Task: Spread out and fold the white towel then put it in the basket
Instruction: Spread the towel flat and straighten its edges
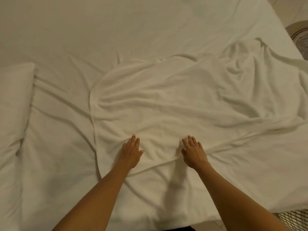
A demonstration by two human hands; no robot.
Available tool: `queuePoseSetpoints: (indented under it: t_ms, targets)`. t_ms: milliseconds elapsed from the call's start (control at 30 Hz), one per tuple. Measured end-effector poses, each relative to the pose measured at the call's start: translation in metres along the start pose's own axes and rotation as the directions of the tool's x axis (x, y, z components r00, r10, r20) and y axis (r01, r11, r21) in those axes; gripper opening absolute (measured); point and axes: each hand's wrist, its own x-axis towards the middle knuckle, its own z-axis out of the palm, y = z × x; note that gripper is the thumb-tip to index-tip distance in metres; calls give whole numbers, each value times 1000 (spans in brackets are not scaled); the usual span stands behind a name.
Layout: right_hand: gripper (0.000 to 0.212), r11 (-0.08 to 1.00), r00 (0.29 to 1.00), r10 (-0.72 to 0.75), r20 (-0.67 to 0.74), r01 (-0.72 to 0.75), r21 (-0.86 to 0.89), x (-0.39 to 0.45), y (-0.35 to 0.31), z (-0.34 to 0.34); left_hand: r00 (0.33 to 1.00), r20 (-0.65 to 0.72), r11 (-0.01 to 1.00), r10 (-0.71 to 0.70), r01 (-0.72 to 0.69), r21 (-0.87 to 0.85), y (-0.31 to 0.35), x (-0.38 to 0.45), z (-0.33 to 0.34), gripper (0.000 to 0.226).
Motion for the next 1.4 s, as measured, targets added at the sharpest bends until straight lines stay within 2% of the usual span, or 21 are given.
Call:
queuePoseSetpoints:
  t_ms: [300, 467, 600, 733, 800, 833, 1000, 1133, 1267, 1400]
  targets:
    - [53, 1000, 999, 19, -36, -18, 9, 5, 124, -27, 999, -38, 998, -36, 35, -47, 110, 15, 0, 64]
    - [55, 1000, 996, 2, 87, 0, -20, 5, 183, -28, 993, 104, 995, -52, 61, -83, 180, 23, 35, 68]
    - [54, 999, 994, -28, 103, 32, -35, 2, 223, -23, 998, 47, 998, -45, 47, -40, 220, 24, 64, 76]
    - [52, 1000, 999, -2, 45, 3, -10, 1, 250, -29, 996, -6, 993, -85, 84, -80, 245, 35, 66, 79]
    - [50, 1000, 999, 30, 26, -31, 4, -1, 263, -34, 992, -2, 989, -127, 126, -77, 252, 39, 65, 78]
    - [49, 999, 999, 45, 14, -45, 7, 0, 270, -36, 992, -43, 990, -119, 116, -77, 252, 40, 66, 76]
    - [35, 996, 992, 73, -102, -78, -42, 9, 304, -46, 988, -152, 999, 41, -41, 4, 222, 45, 82, 66]
    - [34, 992, 991, 41, -125, -56, -117, 18, 319, -57, 955, -257, 987, 147, -124, 100, 204, 42, 72, 56]
    - [31, 978, 976, 98, -195, -130, -162, 23, 340, -65, 966, -236, 993, 107, -117, -31, 204, 40, 72, 60]
    - [26, 969, 968, 105, -227, -151, -195, 27, 367, -72, 969, -245, 978, 44, -92, -186, 202, 31, 75, 49]
